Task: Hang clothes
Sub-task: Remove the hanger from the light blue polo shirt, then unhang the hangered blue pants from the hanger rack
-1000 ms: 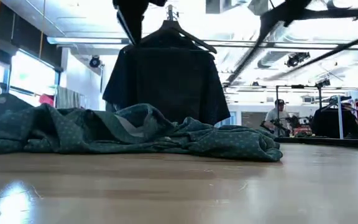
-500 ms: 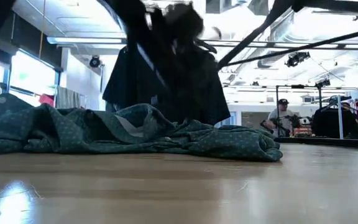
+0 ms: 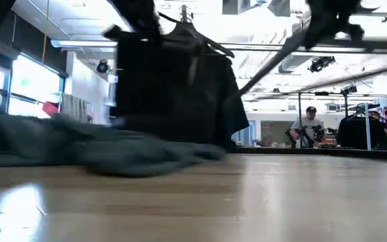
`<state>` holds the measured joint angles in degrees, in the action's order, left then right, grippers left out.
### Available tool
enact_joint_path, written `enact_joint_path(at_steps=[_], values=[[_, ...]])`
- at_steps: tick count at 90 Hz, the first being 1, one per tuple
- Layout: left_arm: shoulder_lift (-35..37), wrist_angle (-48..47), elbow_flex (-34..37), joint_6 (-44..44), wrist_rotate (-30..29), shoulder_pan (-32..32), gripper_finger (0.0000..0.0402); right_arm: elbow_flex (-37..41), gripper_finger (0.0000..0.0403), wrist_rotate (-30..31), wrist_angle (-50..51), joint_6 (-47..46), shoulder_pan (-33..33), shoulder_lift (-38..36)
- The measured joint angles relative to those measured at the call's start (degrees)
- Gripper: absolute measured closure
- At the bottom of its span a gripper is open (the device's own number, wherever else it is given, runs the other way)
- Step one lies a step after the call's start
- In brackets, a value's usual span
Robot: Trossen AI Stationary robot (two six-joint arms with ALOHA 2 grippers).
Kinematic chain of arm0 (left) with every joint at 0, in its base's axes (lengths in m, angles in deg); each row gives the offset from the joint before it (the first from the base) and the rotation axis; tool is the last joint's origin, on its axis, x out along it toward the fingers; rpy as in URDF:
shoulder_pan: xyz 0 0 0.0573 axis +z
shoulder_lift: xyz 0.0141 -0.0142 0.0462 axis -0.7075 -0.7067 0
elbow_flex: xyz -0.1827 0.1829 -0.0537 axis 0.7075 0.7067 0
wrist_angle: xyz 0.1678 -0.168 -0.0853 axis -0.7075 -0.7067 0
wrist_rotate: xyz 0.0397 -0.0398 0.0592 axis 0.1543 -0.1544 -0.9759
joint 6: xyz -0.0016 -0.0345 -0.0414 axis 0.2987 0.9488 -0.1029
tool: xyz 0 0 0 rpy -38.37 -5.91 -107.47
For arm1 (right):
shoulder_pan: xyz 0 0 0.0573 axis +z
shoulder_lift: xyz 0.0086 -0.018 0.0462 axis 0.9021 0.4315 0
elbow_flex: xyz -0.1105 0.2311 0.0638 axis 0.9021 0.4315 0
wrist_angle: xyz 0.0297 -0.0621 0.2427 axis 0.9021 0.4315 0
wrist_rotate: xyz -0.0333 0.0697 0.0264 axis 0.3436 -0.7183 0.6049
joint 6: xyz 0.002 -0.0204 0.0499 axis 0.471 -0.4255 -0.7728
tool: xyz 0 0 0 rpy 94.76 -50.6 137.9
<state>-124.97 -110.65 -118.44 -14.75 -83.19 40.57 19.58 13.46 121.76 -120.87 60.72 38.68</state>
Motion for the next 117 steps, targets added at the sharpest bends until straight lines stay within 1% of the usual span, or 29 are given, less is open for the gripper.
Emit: enact_joint_path(at_steps=[9, 16, 27, 34, 39, 45, 53, 64, 70, 74, 82, 90, 96, 105, 111, 117], values=[[4.20, -8.44, -0.42, 3.60, -2.36, -1.22, 0.0391, 8.91, 0.0381, 4.24, -7.02, -9.44, -0.53, -2.16], [6.80, -11.35, -0.24, 6.56, -2.16, -1.62, 0.0390, 15.49, 0.0381, 6.52, -13.48, -16.89, -0.49, -3.29], [13.38, -11.35, -1.46, 10.08, -1.13, -2.01, 0.0390, 24.64, 0.0381, 7.35, -22.82, -25.96, -0.49, -3.68], [16.95, -10.80, -3.15, 12.07, -1.71, -2.03, 0.0390, 29.05, 0.0381, 7.23, -25.31, -30.60, -0.45, -3.52], [19.09, -9.97, -4.46, 13.09, -3.32, -1.93, 0.0390, 31.66, 0.0379, 7.56, -26.53, -33.91, -0.38, -3.57], [22.07, -7.92, -6.12, 13.41, -5.95, -1.87, 0.0390, 34.25, 0.0362, 7.66, -26.60, -37.30, -0.39, -3.76], [24.88, -3.99, -8.21, 11.70, -9.33, -1.82, 0.0390, 36.40, 0.0330, 5.76, -26.32, -39.11, -0.41, -3.81], [27.32, 3.79, -10.15, 6.32, -13.76, -1.55, 0.0390, 37.65, 0.0288, 1.51, -25.05, -37.55, -0.41, -3.74], [28.04, 7.90, -10.58, 3.24, -16.90, -0.98, 0.0389, 37.58, 0.0265, -1.31, -23.56, -32.44, -0.47, -3.74], [28.17, 10.59, -10.60, 1.37, -18.32, -0.36, 0.0389, 37.21, 0.0250, -4.35, -22.15, -28.64, -0.77, -3.76], [28.02, 14.41, -10.51, -1.97, -18.50, 1.18, 0.0389, 35.74, 0.0223, -10.53, -18.04, -22.88, -1.29, -3.68], [27.86, 17.63, -10.54, -3.78, -17.90, 2.85, 0.0389, 33.04, 0.0203, -13.87, -12.66, -18.18, -1.71, -3.59], [27.67, 19.37, -10.54, -4.48, -17.36, 3.99, 0.0389, 30.08, 0.0196, -13.08, -8.05, -17.37, -1.87, -3.61], [27.69, 21.86, -10.51, -5.50, -16.51, 5.71, 0.0389, 26.16, 0.0195, -6.44, -0.65, -19.22, -1.87, -3.63], [27.76, 22.58, -10.54, -6.36, -16.47, 6.57, 0.0389, 24.25, 0.0196, -2.95, 0.95, -20.33, -2.07, -3.65], [27.69, 22.50, -10.54, -6.51, -16.35, 7.41, 0.0389, 22.96, 0.0196, -1.85, 2.07, -20.21, -2.52, -3.65]])
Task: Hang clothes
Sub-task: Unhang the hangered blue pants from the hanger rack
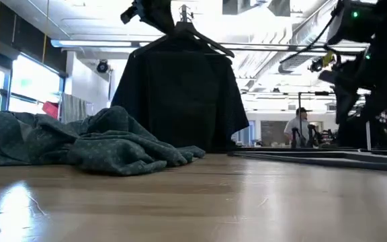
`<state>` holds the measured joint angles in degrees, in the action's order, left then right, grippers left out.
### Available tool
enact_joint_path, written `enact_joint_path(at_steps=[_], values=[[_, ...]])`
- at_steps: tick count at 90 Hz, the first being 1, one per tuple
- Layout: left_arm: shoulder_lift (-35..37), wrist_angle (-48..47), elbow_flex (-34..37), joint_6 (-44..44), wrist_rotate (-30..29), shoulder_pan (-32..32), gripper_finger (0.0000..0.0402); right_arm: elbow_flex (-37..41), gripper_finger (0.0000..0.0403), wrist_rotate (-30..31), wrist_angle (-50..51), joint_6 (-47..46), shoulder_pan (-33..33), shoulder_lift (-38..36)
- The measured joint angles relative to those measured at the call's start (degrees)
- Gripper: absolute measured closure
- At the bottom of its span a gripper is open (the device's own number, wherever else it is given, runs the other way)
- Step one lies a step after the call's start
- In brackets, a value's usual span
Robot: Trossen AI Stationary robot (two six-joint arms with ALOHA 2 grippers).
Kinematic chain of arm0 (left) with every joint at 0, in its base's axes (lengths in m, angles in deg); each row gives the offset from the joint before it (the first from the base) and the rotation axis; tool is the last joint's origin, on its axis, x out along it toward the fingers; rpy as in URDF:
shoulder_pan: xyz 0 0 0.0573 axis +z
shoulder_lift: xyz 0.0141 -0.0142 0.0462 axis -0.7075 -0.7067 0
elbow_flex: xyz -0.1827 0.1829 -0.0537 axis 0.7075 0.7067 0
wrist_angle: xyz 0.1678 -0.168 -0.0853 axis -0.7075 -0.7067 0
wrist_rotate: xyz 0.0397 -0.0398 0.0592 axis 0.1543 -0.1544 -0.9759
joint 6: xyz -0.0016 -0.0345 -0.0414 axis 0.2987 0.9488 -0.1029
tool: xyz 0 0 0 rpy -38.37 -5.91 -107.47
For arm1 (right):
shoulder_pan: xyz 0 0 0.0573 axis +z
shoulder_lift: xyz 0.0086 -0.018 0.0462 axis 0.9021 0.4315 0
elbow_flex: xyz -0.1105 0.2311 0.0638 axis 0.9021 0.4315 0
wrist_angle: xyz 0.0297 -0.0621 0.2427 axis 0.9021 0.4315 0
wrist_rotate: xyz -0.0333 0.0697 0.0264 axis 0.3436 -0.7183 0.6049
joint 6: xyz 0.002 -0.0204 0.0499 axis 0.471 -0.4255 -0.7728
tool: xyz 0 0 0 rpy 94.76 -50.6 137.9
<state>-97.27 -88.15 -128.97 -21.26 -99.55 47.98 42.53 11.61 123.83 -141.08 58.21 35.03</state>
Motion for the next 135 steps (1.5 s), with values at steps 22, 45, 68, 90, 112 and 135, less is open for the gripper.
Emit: enact_joint_path(at_steps=[22, 45, 68, 90, 112, 135], values=[[-0.02, 1.11, -3.06, -1.06, 1.41, 6.45, 0.0358, -8.52, 0.0196, 1.54, 2.12, 6.83, -0.53, -0.02], [0.11, 6.71, -12.41, -15.59, 2.50, 22.22, 0.0279, -23.41, 0.0197, -1.35, -11.09, 29.03, -0.55, 2.52], [0.05, 27.25, -12.64, -38.68, 7.81, 39.81, 0.0233, -34.85, 0.0197, 5.07, -19.51, 48.44, -6.11, 11.15], [-4.96, 41.43, -12.61, -53.33, 25.78, 52.15, 0.0210, -37.83, 0.0197, 0.41, -20.16, 45.86, -11.77, 19.05], [-9.84, 43.35, -12.52, -53.37, 29.61, 57.86, 0.0183, -37.77, 0.0197, -5.12, -20.45, 42.56, -12.51, 25.33], [-12.28, 43.20, -12.52, -51.59, 38.36, 60.69, 0.0174, -37.73, 0.0197, -6.13, -21.98, 42.56, -12.51, 29.85]])
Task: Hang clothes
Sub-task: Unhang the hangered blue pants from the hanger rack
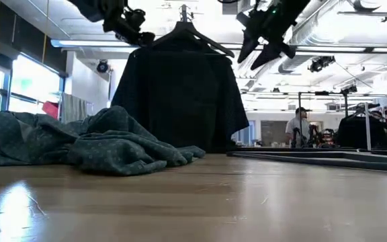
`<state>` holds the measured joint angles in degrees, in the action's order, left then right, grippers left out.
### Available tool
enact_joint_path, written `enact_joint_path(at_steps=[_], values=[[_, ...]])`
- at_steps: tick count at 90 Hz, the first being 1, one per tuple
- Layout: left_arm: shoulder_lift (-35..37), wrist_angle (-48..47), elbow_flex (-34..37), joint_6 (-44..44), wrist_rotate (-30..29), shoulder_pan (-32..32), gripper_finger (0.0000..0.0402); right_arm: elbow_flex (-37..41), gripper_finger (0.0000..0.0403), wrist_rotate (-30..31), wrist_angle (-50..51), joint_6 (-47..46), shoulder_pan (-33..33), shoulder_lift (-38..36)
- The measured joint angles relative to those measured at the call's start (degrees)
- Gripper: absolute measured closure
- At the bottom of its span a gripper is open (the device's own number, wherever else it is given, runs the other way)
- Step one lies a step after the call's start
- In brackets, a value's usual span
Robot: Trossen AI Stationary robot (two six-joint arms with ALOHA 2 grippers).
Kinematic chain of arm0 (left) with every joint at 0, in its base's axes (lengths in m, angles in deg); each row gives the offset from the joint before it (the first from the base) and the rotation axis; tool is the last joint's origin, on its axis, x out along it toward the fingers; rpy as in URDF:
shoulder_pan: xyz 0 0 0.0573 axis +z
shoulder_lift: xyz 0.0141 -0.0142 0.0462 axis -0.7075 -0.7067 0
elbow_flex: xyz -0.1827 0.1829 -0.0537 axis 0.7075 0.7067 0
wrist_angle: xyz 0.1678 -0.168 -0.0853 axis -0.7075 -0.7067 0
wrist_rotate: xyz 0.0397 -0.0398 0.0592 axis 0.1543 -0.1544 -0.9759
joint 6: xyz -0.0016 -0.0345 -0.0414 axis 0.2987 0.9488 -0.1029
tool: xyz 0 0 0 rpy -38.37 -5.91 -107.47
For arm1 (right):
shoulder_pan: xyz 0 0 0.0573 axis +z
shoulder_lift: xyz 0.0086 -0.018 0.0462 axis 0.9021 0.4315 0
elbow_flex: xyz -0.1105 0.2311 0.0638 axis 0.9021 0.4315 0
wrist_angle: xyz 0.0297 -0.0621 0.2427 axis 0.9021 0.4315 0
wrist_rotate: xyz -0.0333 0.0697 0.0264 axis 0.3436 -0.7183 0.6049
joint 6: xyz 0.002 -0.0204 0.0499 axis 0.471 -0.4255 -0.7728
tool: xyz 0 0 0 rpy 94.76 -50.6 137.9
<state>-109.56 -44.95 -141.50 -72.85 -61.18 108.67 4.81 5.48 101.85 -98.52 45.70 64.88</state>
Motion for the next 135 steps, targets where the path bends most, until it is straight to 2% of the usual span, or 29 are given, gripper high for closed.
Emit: enact_joint_path(at_steps=[26, 38, 58, 76, 97, 106, 117, 135], values=[[-0.92, -0.21, -0.02, 3.96, 19.75, 1.66, 0.0200, 0.02, 0.0197, -2.10, -1.34, 1.28, -0.04, 2.11], [-0.92, -0.07, -0.02, 6.40, 24.30, 1.60, 0.0222, 0.02, 0.0197, -1.88, -1.38, 1.30, -0.59, 2.11], [-0.92, -0.07, -0.02, 9.77, 24.52, 1.52, 0.0282, 0.02, 0.0197, -1.57, -2.88, 1.22, -1.18, 2.11], [-0.94, -0.10, -0.02, 11.20, 23.94, 1.16, 0.0376, 0.02, 0.0197, -1.58, -3.35, 0.56, -1.16, 2.11], [-0.26, 2.81, -1.12, 13.21, 22.95, -0.10, 0.0377, -0.31, 0.0197, -1.47, -3.12, -0.92, -1.14, 2.11], [0.54, 5.14, -3.40, 11.32, 25.81, -0.62, 0.0382, -1.57, 0.0197, -0.41, -3.52, -1.22, -1.14, 2.05], [1.41, 4.67, -6.50, 10.60, 29.18, -1.38, 0.0383, -2.23, 0.0197, 0.29, -3.55, 0.49, -1.18, 2.06], [3.29, -1.37, -10.17, 9.47, 28.50, -4.10, 0.0383, -2.40, 0.0197, -0.51, -4.89, 2.75, -1.25, 0.46]])
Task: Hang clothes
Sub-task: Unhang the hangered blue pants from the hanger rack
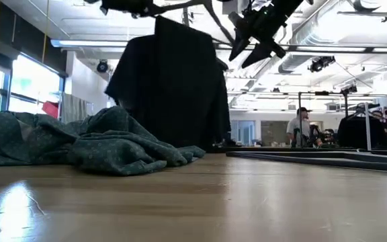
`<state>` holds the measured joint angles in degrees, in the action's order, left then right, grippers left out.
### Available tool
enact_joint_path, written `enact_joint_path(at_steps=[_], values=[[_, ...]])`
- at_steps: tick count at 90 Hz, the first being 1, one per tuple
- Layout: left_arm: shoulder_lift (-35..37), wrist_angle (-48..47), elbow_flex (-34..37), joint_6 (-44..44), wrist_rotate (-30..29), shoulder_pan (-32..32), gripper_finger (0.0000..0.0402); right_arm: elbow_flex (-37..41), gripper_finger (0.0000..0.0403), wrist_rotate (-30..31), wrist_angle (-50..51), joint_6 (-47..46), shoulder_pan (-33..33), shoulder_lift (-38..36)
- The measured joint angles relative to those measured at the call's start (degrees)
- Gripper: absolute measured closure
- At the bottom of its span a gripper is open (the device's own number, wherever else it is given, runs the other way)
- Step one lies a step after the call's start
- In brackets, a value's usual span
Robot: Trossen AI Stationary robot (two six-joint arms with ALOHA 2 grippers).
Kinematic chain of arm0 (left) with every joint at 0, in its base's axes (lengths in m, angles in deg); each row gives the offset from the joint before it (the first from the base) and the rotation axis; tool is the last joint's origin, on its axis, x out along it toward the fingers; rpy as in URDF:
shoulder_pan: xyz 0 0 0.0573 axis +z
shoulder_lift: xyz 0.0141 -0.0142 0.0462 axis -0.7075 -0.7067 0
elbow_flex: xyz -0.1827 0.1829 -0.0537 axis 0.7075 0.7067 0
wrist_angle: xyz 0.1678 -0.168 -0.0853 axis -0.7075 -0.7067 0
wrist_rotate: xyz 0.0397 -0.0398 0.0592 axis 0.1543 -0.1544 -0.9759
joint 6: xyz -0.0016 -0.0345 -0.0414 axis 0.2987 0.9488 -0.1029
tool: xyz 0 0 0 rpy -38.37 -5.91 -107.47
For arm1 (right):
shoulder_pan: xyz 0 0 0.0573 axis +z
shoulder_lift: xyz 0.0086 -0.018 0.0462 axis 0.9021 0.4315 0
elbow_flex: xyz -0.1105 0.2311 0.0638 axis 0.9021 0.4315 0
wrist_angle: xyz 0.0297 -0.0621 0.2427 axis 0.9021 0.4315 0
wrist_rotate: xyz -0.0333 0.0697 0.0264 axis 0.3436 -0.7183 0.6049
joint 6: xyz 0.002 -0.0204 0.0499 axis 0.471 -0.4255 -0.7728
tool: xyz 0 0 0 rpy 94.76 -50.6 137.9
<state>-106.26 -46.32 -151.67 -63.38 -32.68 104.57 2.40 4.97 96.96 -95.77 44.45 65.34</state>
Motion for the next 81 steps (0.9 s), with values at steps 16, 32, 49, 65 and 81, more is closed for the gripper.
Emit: enact_joint_path(at_steps=[16, 32, 49, 65, 81], values=[[4.13, -5.98, -0.37, 0.74, 6.13, -2.35, 0.0383, -4.85, 0.0197, -4.70, -4.73, 8.56, 0.38, -7.72], [7.52, -15.37, -0.49, 1.73, 9.73, -5.67, 0.0383, -17.73, 0.0197, -8.65, -8.48, 20.10, 0.13, -12.36], [9.19, -23.30, -0.43, 1.64, 9.25, -11.23, 0.0383, -31.33, 0.0196, -7.09, -0.93, 32.88, -0.34, -9.73], [9.97, -29.98, -0.42, 2.97, 8.66, -17.60, 0.0383, -39.99, 0.0177, -9.93, 14.31, 35.42, -3.26, -5.28], [10.22, -31.22, -0.34, 4.57, 5.33, -23.90, 0.0383, -41.35, 0.0150, -26.24, 20.18, 37.28, -6.79, -3.40]])
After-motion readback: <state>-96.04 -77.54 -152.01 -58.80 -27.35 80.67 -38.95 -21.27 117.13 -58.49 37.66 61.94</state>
